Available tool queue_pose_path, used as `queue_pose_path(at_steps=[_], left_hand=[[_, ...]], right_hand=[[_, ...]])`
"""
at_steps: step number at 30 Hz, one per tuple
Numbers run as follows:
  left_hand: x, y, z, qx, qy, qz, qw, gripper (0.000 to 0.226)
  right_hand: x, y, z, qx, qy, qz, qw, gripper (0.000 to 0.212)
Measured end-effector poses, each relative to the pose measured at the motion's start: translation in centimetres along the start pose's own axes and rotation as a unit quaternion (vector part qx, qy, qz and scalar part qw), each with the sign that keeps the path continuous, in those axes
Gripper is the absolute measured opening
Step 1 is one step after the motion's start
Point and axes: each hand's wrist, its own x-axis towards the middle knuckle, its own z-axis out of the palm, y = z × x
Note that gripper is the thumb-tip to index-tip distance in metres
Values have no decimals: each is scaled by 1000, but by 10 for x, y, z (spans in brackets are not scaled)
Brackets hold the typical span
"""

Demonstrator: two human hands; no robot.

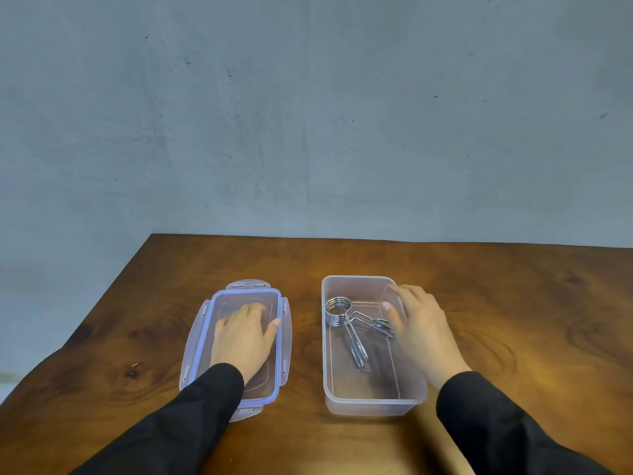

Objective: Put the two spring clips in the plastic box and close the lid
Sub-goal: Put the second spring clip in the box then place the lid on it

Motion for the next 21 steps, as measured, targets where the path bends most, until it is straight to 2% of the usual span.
queue_pose_path(at_steps=[2,6,10,15,18,21], left_hand=[[-1,17,-5,50,14,8,999,40],[-3,46,4,128,-55,-17,990,58],[-5,53,8,181,-35,-7,983,43],[-5,63,-12,223,-85,14,971,29],[-4,72,-53,153,-83,-21,984,16],[7,72,-104,-8,3,-56,998,26]], right_hand=[[-5,14,-1,18,-16,38,999,43],[-15,22,0,77,-51,77,993,40],[-16,23,0,99,-71,86,989,38],[-17,19,-1,112,-79,98,986,41],[-18,19,-3,119,-86,104,984,43],[-20,21,-4,93,-76,103,987,48]])
